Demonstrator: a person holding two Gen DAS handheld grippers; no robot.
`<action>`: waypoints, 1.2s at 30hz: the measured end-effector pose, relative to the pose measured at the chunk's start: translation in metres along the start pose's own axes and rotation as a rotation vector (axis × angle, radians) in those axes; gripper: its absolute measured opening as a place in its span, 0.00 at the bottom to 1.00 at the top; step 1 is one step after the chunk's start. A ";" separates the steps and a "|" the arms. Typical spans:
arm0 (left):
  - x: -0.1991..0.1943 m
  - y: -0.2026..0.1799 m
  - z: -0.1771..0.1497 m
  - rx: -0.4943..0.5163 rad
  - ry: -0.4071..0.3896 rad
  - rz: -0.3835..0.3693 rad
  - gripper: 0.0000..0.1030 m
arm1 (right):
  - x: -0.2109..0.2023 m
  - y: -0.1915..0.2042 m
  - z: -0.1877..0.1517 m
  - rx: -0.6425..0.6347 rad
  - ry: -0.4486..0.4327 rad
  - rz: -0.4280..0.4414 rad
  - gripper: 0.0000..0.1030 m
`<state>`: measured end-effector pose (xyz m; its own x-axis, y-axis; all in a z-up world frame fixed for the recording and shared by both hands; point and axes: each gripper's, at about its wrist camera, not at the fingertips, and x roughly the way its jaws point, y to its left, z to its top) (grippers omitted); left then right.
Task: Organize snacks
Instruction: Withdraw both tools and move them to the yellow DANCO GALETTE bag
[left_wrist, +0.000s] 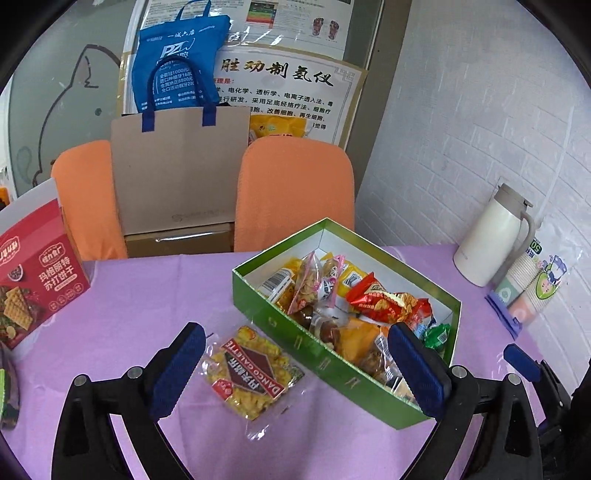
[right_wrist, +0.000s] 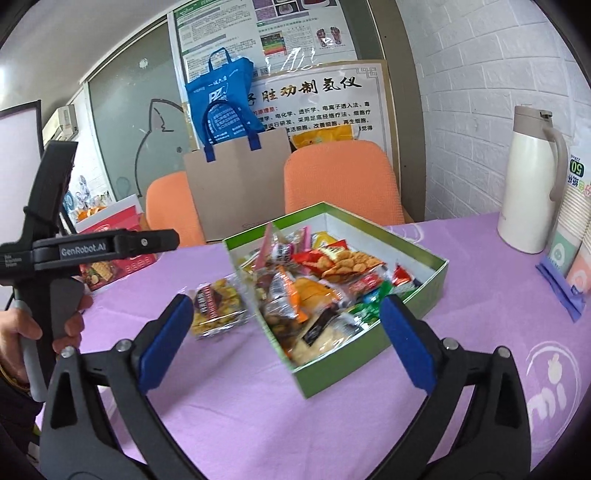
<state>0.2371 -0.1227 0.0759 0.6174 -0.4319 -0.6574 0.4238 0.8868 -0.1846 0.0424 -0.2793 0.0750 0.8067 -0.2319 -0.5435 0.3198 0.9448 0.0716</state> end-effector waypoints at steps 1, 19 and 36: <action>-0.003 0.003 -0.004 0.001 0.003 0.001 0.98 | -0.001 0.005 -0.004 0.004 0.008 0.011 0.98; 0.030 0.074 -0.045 -0.059 0.121 -0.008 0.97 | 0.038 0.033 -0.055 0.094 0.197 0.068 0.98; 0.115 0.099 -0.037 -0.101 0.255 -0.097 0.57 | 0.055 0.026 -0.057 0.091 0.205 0.035 0.98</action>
<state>0.3253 -0.0789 -0.0449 0.3850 -0.4720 -0.7931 0.3966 0.8606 -0.3196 0.0663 -0.2543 -0.0008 0.7033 -0.1388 -0.6972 0.3442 0.9246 0.1631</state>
